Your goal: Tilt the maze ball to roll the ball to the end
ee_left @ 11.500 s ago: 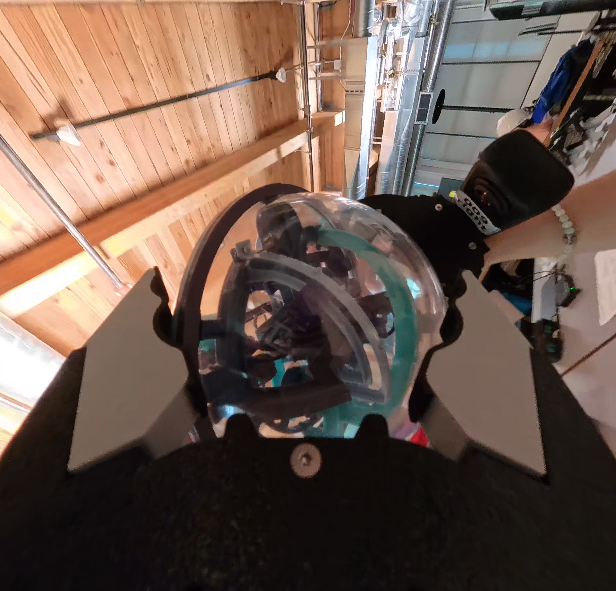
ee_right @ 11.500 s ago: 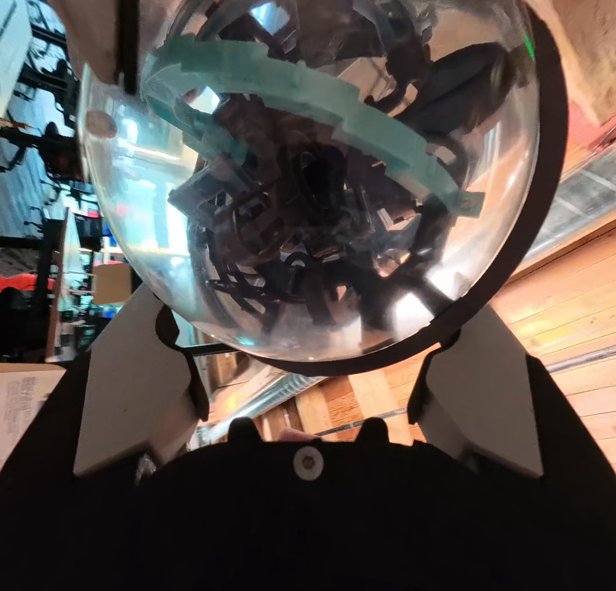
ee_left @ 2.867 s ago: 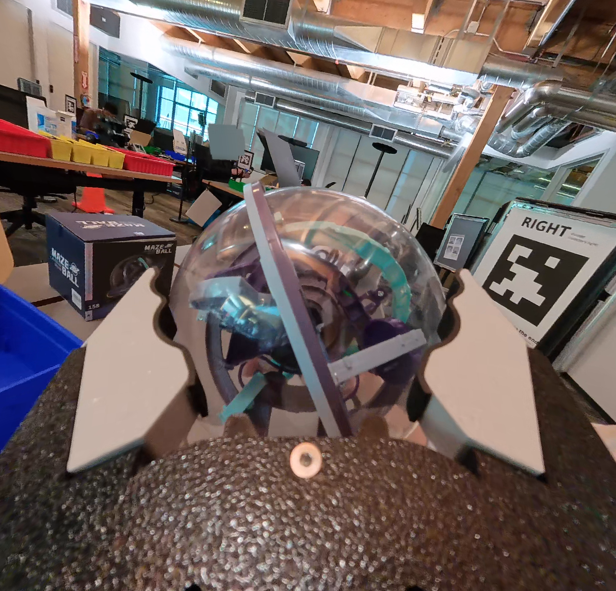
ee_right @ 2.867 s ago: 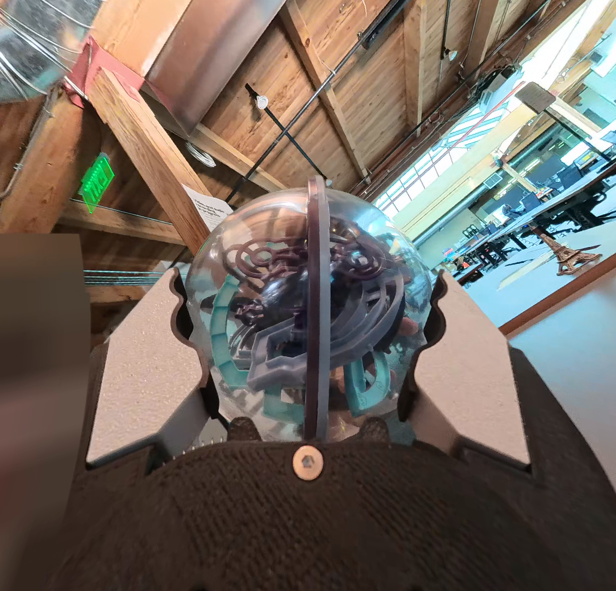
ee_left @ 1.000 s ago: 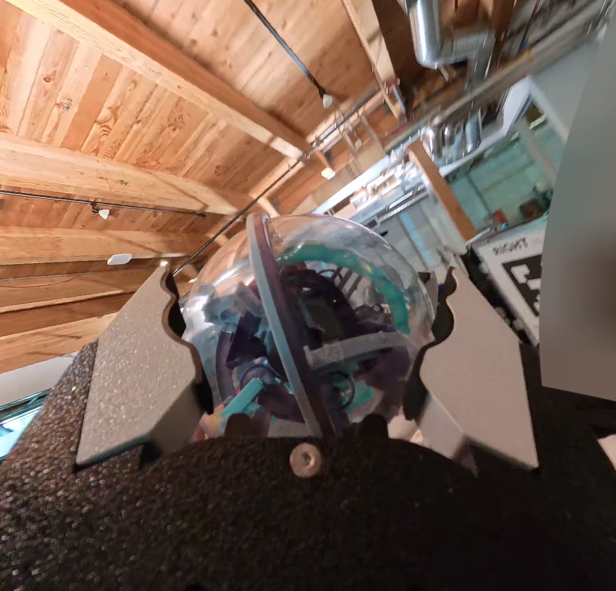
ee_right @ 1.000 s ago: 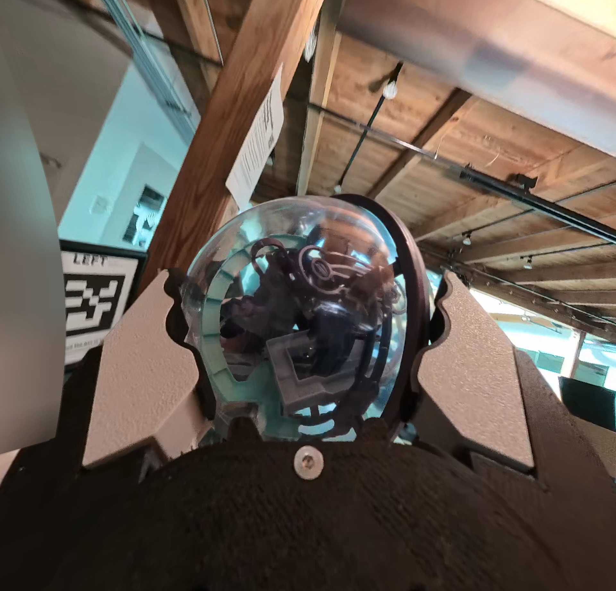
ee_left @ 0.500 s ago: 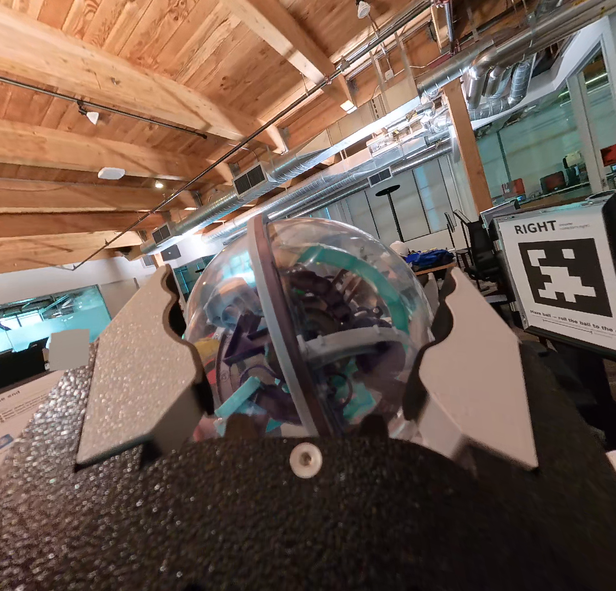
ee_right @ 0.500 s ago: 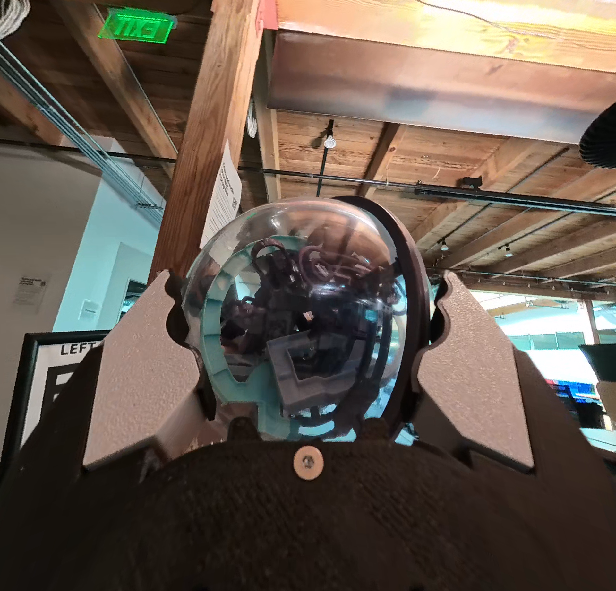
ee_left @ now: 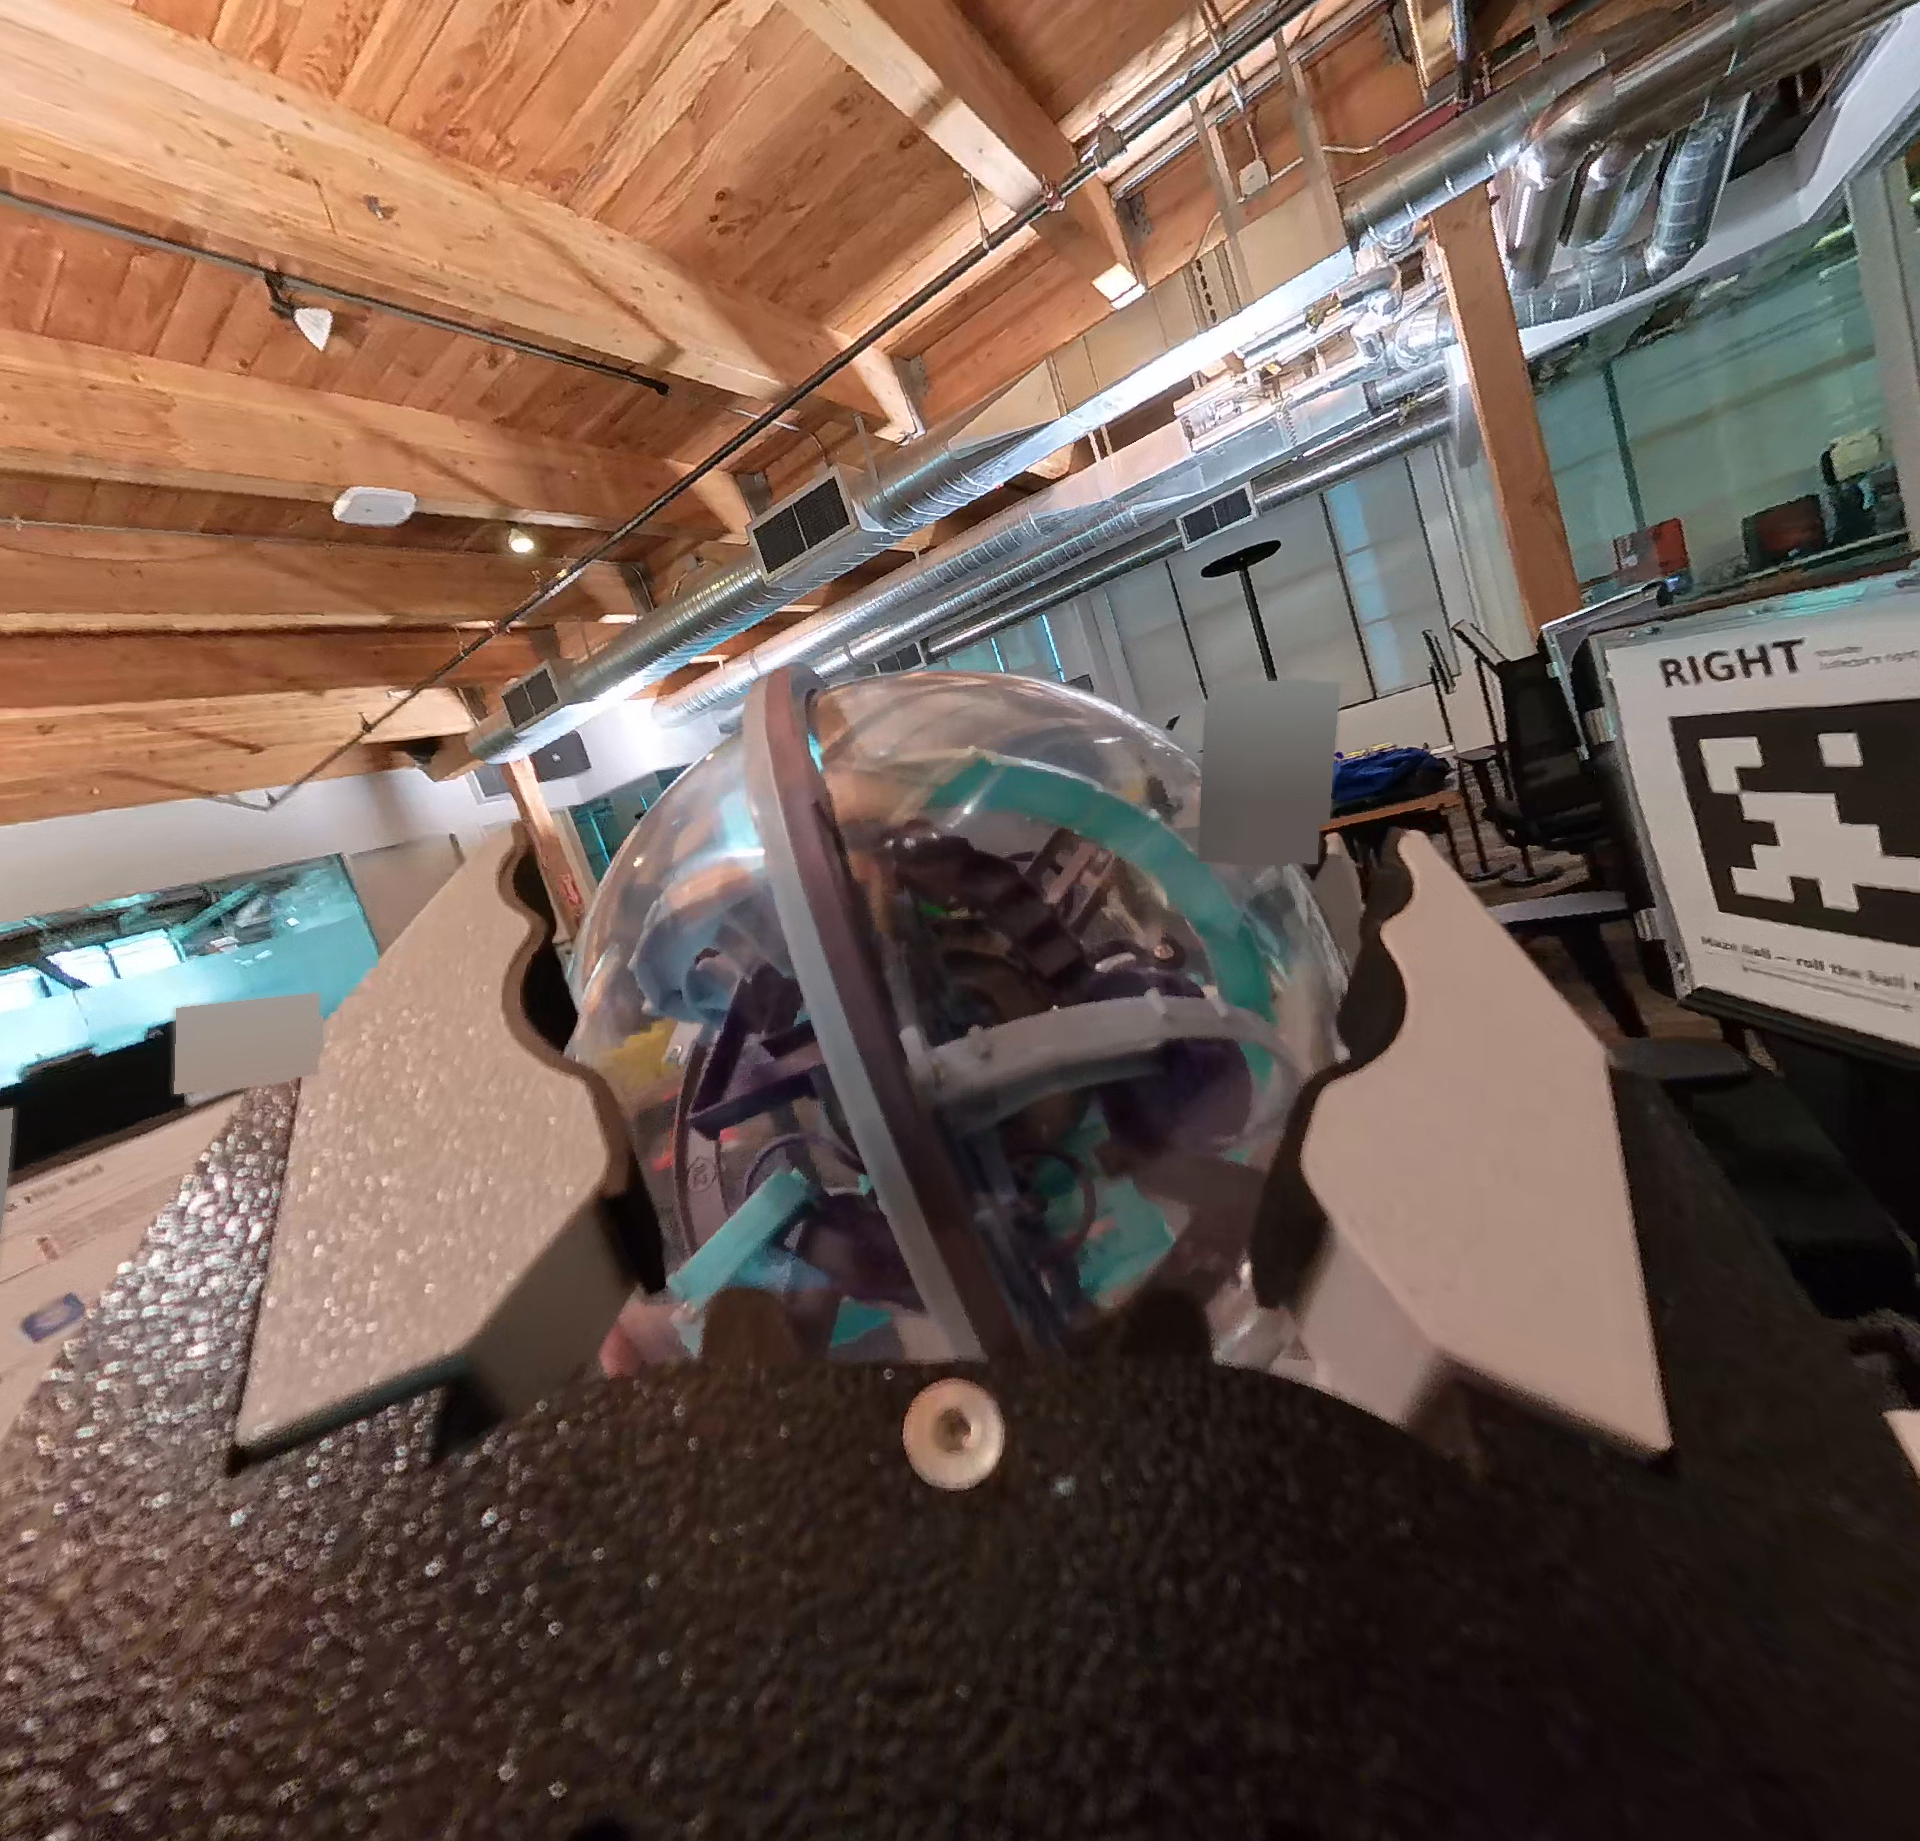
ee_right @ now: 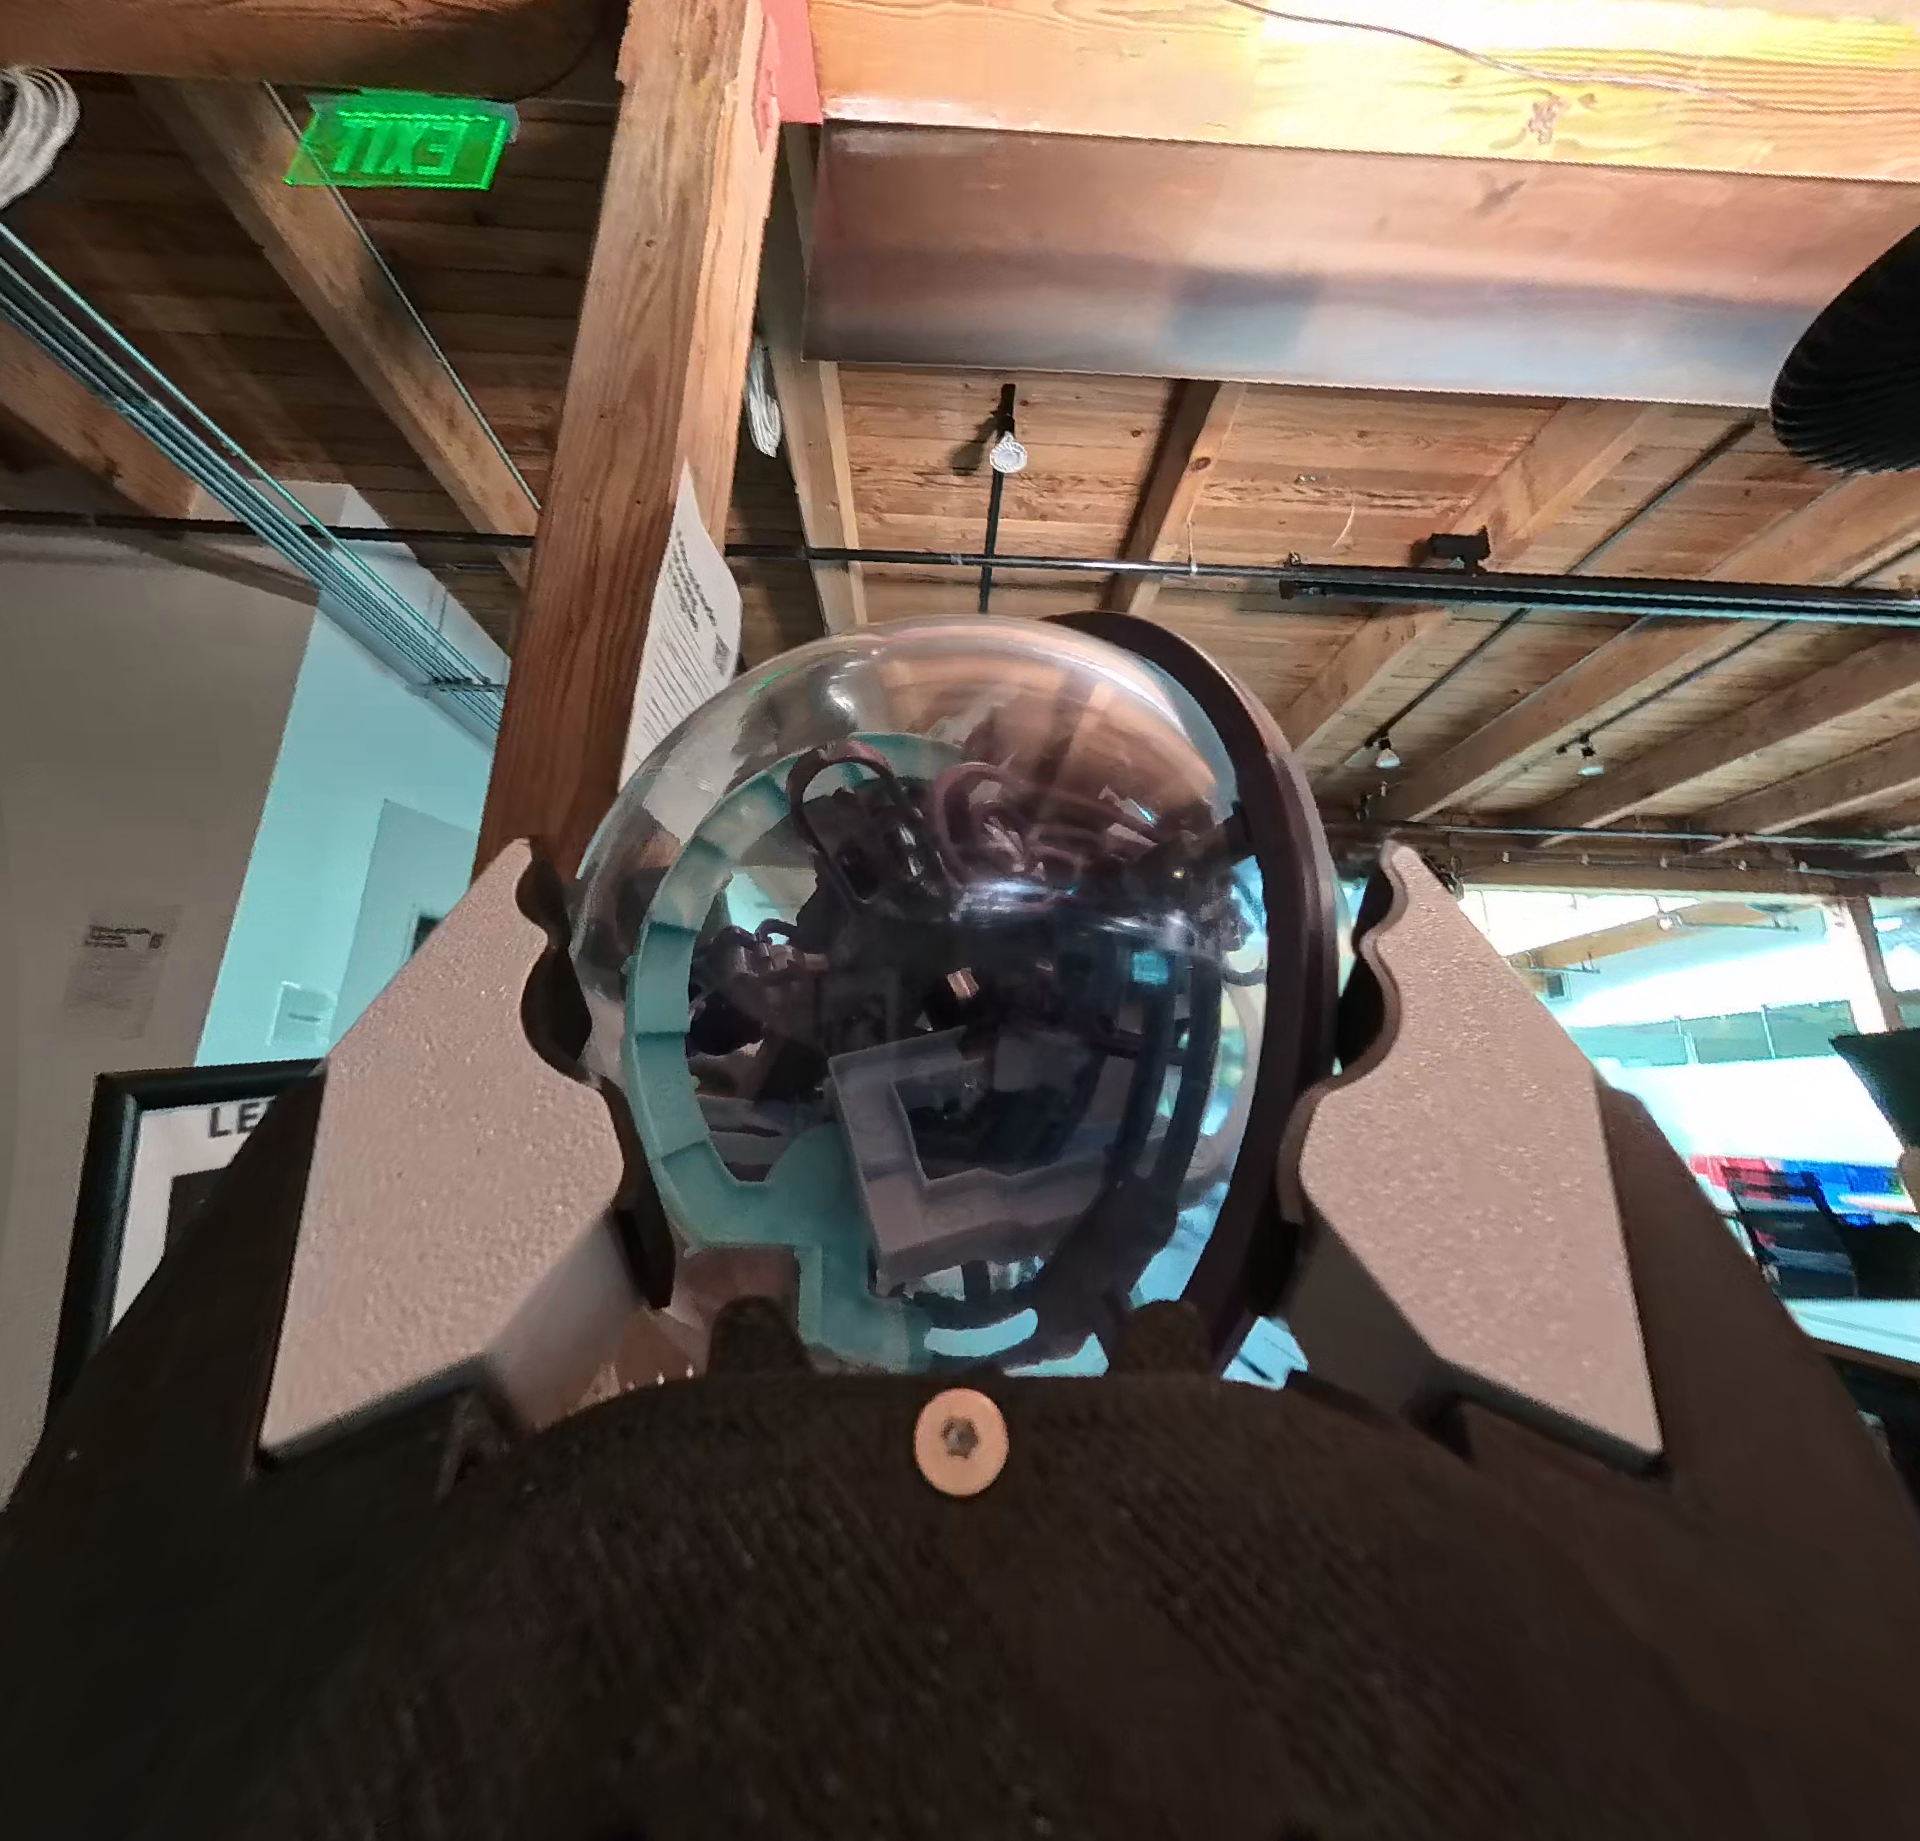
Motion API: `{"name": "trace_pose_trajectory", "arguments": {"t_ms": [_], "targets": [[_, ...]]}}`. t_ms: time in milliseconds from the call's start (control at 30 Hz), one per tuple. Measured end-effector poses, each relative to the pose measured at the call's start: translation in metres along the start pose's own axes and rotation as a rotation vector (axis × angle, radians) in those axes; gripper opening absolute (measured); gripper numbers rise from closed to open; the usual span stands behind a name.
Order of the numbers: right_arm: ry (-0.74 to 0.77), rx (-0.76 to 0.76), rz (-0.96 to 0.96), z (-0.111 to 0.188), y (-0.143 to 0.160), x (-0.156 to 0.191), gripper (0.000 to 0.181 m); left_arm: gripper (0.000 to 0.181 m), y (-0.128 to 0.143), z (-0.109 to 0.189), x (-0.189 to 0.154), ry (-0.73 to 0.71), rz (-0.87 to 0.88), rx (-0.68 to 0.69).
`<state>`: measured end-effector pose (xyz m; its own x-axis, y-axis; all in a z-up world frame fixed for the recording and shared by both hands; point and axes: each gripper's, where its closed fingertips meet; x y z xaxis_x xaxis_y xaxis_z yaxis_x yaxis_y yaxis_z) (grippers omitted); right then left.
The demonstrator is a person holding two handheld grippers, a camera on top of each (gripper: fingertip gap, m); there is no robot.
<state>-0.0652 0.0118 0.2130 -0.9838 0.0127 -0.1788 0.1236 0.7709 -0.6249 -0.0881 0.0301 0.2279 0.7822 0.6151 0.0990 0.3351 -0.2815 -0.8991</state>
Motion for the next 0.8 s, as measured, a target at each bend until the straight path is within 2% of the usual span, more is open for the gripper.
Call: {"name": "trace_pose_trajectory", "arguments": {"t_ms": [133,300,467,700,800], "targets": [[-0.096,-0.106,0.059,0.006,-0.008,0.015,0.145,0.147,0.001,0.001,-0.02,0.013,-0.149,0.013],[-0.088,-0.186,0.001,0.014,-0.005,0.006,0.145,0.146,0.013,-0.003,-0.017,-0.024,-0.247,0.077],[-0.041,-0.157,-0.05,0.014,0.005,-0.001,0.145,0.146,0.019,0.0,-0.007,-0.063,-0.217,0.098],[0.088,-0.029,-0.052,0.01,0.017,-0.015,0.143,0.146,0.022,0.004,0.019,-0.072,-0.003,0.046],[0.091,-0.014,-0.017,0.008,0.018,-0.015,0.143,0.146,0.021,0.006,0.022,-0.056,0.028,0.017]]}}
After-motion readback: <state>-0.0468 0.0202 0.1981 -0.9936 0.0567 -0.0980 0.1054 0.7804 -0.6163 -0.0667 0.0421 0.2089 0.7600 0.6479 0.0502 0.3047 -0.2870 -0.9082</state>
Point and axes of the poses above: each gripper's, where its closed fingertips meet, z back along the fingers, y out of its underside, x = y × z across the jaws, and after that the axes turned 14 degrees about z, right-handed
